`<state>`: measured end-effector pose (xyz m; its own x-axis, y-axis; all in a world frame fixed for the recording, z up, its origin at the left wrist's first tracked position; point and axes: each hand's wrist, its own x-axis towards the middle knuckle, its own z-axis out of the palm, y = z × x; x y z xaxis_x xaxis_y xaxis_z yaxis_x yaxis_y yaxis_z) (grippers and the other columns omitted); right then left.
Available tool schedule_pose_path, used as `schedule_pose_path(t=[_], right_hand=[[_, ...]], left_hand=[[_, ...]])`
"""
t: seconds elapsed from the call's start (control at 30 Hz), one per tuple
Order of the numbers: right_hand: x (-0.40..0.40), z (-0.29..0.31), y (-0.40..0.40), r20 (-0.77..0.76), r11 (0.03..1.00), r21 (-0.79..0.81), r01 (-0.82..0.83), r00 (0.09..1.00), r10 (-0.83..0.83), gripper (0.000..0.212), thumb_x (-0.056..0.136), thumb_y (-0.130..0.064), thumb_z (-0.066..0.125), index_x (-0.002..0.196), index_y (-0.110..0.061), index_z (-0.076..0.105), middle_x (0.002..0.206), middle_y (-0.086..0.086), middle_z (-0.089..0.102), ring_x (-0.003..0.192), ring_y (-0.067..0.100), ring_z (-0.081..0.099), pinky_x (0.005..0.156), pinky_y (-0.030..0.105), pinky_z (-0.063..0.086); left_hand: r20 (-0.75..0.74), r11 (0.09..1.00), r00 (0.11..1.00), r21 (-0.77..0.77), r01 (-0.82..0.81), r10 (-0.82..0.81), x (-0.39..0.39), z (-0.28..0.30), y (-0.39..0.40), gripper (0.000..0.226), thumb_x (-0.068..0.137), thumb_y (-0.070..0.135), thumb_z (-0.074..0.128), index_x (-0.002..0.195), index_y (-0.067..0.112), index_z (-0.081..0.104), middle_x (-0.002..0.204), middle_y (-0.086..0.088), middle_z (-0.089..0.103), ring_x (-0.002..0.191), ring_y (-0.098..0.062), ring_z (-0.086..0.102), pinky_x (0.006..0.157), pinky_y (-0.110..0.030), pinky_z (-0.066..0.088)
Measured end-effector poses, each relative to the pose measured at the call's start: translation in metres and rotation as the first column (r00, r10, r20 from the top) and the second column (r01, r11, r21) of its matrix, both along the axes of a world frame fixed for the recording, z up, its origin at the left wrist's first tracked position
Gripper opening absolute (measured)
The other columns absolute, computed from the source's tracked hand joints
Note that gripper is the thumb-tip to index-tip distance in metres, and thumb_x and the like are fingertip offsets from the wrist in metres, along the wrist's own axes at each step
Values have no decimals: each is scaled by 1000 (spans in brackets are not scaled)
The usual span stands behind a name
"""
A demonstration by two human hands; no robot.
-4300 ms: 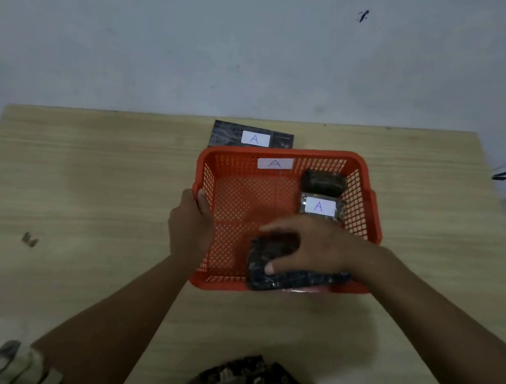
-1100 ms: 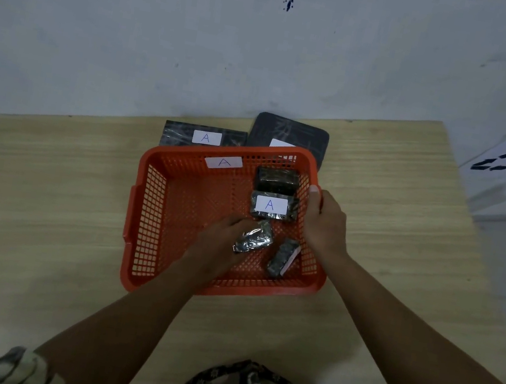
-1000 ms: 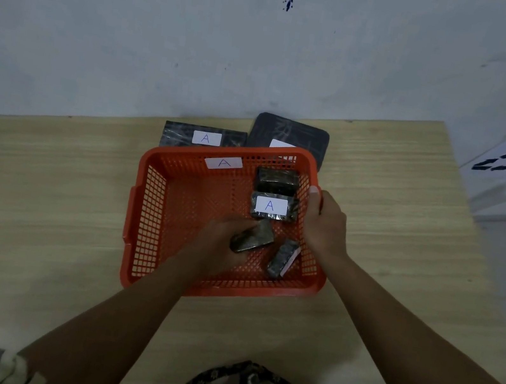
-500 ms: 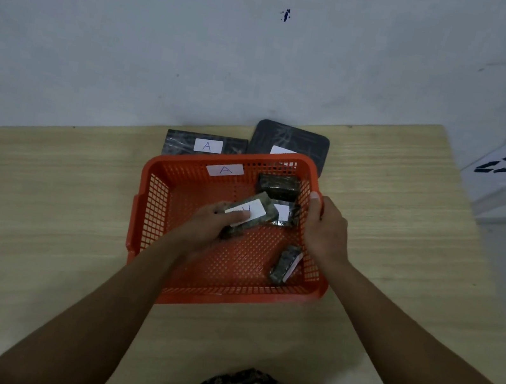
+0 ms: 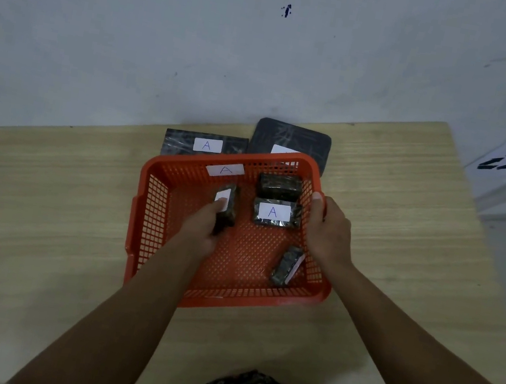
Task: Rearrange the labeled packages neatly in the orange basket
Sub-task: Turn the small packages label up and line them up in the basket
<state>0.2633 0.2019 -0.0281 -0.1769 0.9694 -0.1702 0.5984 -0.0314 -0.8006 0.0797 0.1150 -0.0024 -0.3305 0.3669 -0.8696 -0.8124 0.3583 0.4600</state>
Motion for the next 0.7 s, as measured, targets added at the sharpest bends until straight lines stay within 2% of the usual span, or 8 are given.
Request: schedule_pose_path(t=[0.2,0.3,0.37,0.4,0.47,0.57,0.63,0.7], right_hand=[[0,0,0,17,1000,19,-7,1000,7,45,107,-39,37,87,-8,62,75,-1,63,70,15,57,63,32,37],[0,0,1,16,1000,15,-11,1000,11,45,107,-40,36,86,-9,61,76,0,64,71,16,59,64,34,41],[1,-1,1,14,1000,10,-7,1000,7,45,107,-41,36,86,-10,61,75,0,64,71,15,59,65,35,43],[0,-1,1,13,1000,8,-5,1000,5,45,107,-41,36,85,-10,61,75,-1,64,71,16,59,65,35,43],[0,-1,2,24,1000,14,0,1000,0,44,107,-40,37,86,-10,61,74,-1,63,71,19,59,65,34,40],[-1,0,2,38,1000,19,3,999,-4,42,107,-40,37,86,-11,61,75,-1,63,73,20,59,65,33,37],[-1,0,2,44,1000,15,0,999,-1,43,107,-40,37,88,-11,62,75,-2,62,73,19,58,64,32,36],[-1,0,1,46,1000,14,1,999,-1,43,107,-40,36,89,-10,62,76,-2,63,73,19,59,65,32,37]], left_hand=[[55,987,986,-5,-160,160,3,5,21,37,91,-1,60,127,-2,51,130,-25,58,117,-34,60,86,-41,55],[49,967,966,15,-253,252,7,8,30,36,92,2,61,127,2,53,121,-18,63,115,-28,61,86,-30,56],[43,959,958,2,-284,284,9,6,32,32,92,7,62,123,2,56,98,-12,63,97,-18,63,61,-17,56],[42,951,950,4,-309,309,8,3,32,31,91,7,65,121,2,58,92,-11,61,91,-16,63,49,-17,53],[21,946,945,-5,-325,325,6,-7,32,30,85,7,72,113,2,62,97,-13,65,91,-19,65,45,-21,55],[-123,974,976,-111,-195,182,-1,-29,29,36,71,11,86,99,2,65,105,-18,71,87,-22,73,64,-32,62],[-263,978,963,-209,-6,-50,-4,-39,25,46,65,27,90,95,4,65,99,-15,73,79,-22,74,65,-31,61],[-451,914,824,-364,181,-343,-11,-43,18,60,60,52,87,98,10,67,99,-4,73,84,-22,73,74,-33,59]])
